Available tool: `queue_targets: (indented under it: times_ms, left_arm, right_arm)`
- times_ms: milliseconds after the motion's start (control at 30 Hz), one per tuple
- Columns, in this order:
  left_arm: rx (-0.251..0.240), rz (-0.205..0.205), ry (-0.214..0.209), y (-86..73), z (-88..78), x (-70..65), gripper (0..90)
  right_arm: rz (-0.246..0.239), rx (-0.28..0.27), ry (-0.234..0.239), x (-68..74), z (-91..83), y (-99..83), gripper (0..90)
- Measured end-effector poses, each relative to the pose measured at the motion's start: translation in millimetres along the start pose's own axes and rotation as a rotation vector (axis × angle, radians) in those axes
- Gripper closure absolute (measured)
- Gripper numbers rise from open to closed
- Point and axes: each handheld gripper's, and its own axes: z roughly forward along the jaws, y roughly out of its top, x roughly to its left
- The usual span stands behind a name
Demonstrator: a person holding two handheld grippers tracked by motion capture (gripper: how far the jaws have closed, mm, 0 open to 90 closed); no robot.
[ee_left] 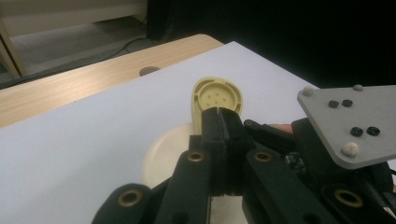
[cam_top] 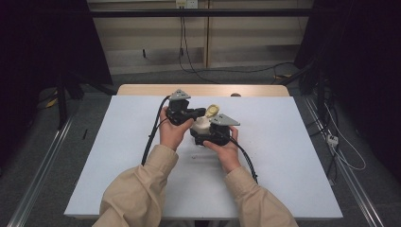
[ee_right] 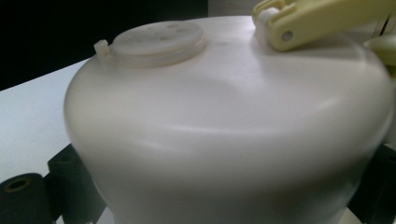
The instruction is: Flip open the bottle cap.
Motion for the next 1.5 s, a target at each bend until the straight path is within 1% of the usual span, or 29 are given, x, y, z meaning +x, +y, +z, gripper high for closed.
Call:
queue_targets:
  times_ms: [100,133,167,200,233,267,300,333,367,400,433,467,500,567,633,700,767,833,867,933,1000,1033,1100,1167,1200,1267,1300,1367,1500]
  left_arm:
    - [-0.010,-0.006,-0.004,0.1,-5.4,-1.3,88.6]
    - [-0.013,-0.009,-0.002,0.1,-7.3,-1.8,78.6]
    - [-0.011,-0.002,-0.007,0.0,-8.9,-1.9,78.6]
    - [-0.014,0.011,0.002,-0.6,-12.2,-2.7,76.9]
    - [-0.012,0.010,0.019,-1.8,-15.0,-2.9,72.3]
    - [-0.012,0.004,0.014,-3.1,-16.7,-2.3,64.4]
    - [-0.006,-0.004,-0.006,-5.1,-19.3,-1.1,64.4]
    - [-0.006,-0.012,-0.004,-7.8,-22.6,-0.2,62.1]
    - [0.000,-0.019,-0.007,-10.0,-25.3,1.0,55.5]
    - [0.006,-0.021,-0.019,-11.8,-27.2,1.8,52.2]
    - [0.008,-0.015,-0.023,-14.8,-30.1,2.4,53.1]
    - [0.013,-0.010,-0.014,-16.4,-32.1,2.3,50.8]
    - [0.014,-0.013,-0.002,-18.6,-34.3,2.2,45.5]
    - [0.001,-0.031,-0.002,-24.3,-39.0,3.1,37.9]
    - [0.004,-0.029,0.010,-29.0,-43.0,3.7,30.5]
    - [0.009,-0.033,0.007,-34.2,-46.1,4.6,25.1]
    - [0.007,-0.033,0.010,-39.1,-50.2,5.1,20.8]
    - [0.002,-0.036,0.012,-43.5,-54.2,5.5,18.5]
    - [0.010,-0.034,0.013,-46.4,-57.1,6.6,17.3]
    - [0.016,-0.032,0.019,-51.6,-61.0,7.8,14.0]
    - [0.019,-0.033,0.018,-58.0,-64.5,9.5,12.7]
    - [0.028,-0.037,0.017,-61.0,-66.4,10.1,11.5]
    - [0.023,-0.041,0.015,-67.7,-70.3,11.2,10.0]
    - [0.029,-0.043,0.018,-73.9,-73.9,13.0,8.9]
    - [0.023,-0.044,0.017,-77.3,-75.8,14.1,8.2]
    - [0.018,-0.049,0.011,-83.2,-78.6,16.4,7.5]
    - [0.023,-0.047,0.014,-85.6,-80.6,17.2,7.4]
    - [0.017,-0.040,0.012,-90.7,-84.7,19.1,6.9]
    - [0.020,-0.046,0.011,-101.4,-89.8,22.1,6.4]
  right_arm:
    - [0.004,0.002,0.003,-0.1,0.0,0.3,6.2]
    - [0.004,0.004,0.002,0.0,-0.1,0.5,6.2]
    - [0.004,0.004,0.002,0.0,-0.1,0.5,6.2]
    - [0.004,0.004,0.000,-0.1,-0.2,0.5,6.1]
    - [0.003,0.006,0.000,-0.1,-0.6,0.8,6.1]
    - [0.003,0.007,-0.001,0.0,-0.8,1.0,5.9]
    - [0.003,0.007,-0.001,0.0,-0.8,1.0,5.9]
    - [0.003,0.007,0.001,0.0,-1.0,0.9,5.7]
    - [0.001,0.010,0.004,-0.3,-1.5,0.9,5.3]
    - [0.002,0.015,0.005,-0.4,-2.0,1.1,4.9]
    - [0.002,0.021,0.005,-0.5,-2.4,1.2,4.8]
    - [0.010,0.026,0.004,-0.5,-3.3,1.4,4.5]
    - [0.009,0.034,0.007,-1.0,-3.8,1.2,3.9]
    - [0.032,0.048,0.007,-1.5,-5.5,1.4,3.4]
    - [0.037,0.065,0.009,-1.2,-6.7,1.5,2.6]
    - [0.037,0.089,0.016,-2.3,-8.1,0.7,2.0]
    - [0.052,0.099,0.022,-2.8,-9.2,-0.3,2.0]
    - [0.059,0.106,0.023,-3.1,-10.9,-0.2,2.4]
    - [0.058,0.111,0.021,-2.9,-11.8,-0.5,2.7]
    - [0.039,0.111,0.022,-3.0,-15.6,-3.8,3.6]
    - [0.039,0.130,0.025,-4.7,-17.8,-6.9,2.5]
    - [0.040,0.132,0.026,-5.6,-19.5,-7.7,2.5]
    - [0.037,0.133,0.024,-5.7,-23.6,-7.6,3.2]
    - [0.026,0.129,0.018,-4.9,-29.1,-6.7,4.3]
    - [0.023,0.126,0.021,-5.0,-31.8,-6.3,3.8]
    - [0.031,0.122,0.031,-5.6,-36.6,-6.1,3.9]
    - [0.028,0.121,0.029,-5.8,-39.1,-6.3,3.9]
    - [0.029,0.117,0.031,-6.0,-43.9,-6.8,4.0]
    - [0.039,0.106,0.034,-6.9,-54.0,-6.5,4.6]
